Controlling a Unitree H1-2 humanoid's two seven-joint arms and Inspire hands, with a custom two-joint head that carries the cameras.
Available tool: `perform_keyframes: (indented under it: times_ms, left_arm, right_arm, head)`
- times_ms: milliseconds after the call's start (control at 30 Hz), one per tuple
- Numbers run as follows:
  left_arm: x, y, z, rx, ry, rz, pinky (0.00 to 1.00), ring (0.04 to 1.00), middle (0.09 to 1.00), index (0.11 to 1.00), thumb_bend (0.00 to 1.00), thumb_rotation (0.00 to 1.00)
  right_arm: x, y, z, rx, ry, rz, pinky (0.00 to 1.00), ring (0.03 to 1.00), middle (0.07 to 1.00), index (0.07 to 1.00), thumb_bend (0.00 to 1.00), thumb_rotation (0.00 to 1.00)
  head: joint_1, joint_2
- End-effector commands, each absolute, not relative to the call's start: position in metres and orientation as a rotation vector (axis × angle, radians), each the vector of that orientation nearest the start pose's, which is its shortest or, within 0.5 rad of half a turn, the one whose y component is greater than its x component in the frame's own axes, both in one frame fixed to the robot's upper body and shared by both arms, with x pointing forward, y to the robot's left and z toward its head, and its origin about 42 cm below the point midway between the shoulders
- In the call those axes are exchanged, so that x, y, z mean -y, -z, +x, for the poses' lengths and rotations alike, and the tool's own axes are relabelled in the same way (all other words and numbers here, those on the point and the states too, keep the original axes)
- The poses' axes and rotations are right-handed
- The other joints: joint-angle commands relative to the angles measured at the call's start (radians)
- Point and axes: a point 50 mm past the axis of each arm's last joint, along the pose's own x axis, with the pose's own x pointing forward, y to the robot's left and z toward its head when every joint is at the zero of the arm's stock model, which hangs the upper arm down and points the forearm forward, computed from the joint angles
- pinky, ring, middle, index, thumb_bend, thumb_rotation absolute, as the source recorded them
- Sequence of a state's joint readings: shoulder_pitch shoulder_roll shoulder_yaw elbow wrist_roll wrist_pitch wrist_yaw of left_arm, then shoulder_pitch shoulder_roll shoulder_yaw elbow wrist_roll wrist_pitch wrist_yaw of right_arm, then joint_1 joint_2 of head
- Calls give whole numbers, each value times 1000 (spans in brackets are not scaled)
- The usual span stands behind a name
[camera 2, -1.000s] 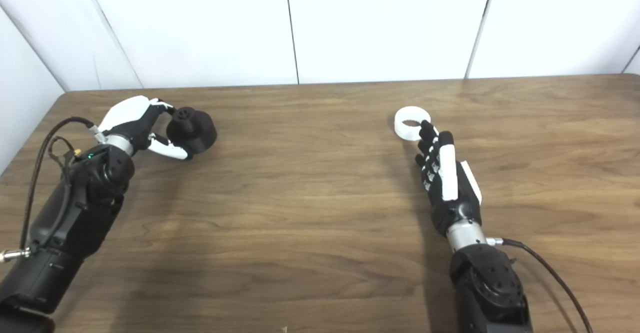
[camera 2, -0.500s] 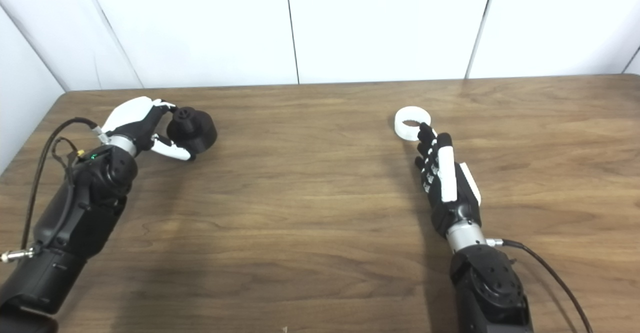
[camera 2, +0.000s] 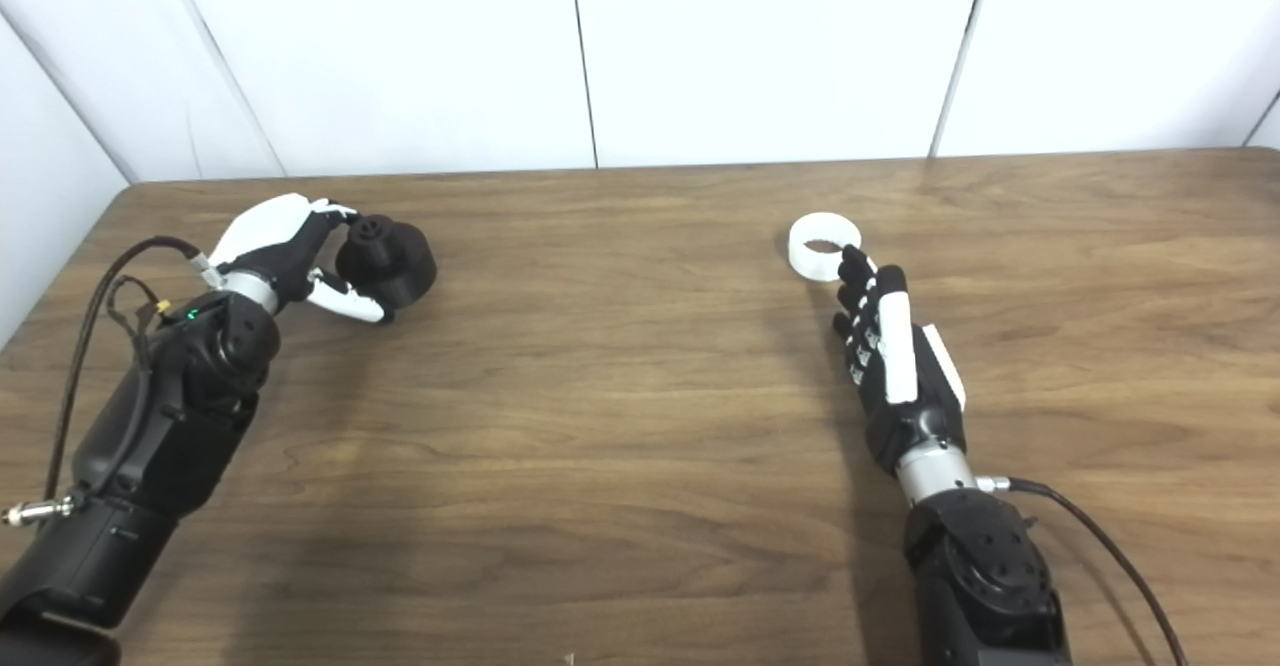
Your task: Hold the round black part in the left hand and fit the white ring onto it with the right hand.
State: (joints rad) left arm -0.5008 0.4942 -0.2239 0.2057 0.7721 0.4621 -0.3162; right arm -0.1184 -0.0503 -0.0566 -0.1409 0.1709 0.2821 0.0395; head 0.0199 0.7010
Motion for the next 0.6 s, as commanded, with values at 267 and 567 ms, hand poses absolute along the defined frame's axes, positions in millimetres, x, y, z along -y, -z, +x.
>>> perform_keyframes:
  times_ms: [267,567]
  left_arm:
    - [-328,-237,441,-198,-25,1297,1000,1000,972,763,880,184]
    - [-329,-237,439,-185,-26,1286,1000,1000,972,748,855,179]
  right_arm:
    - [224,-172,325,54,-80,117,1000,1000,983,962,737,1000]
    - [224,-172,326,53,-93,103,1000,1000,986,972,737,1000]
  head:
    - [3,1]
    - [3,1]
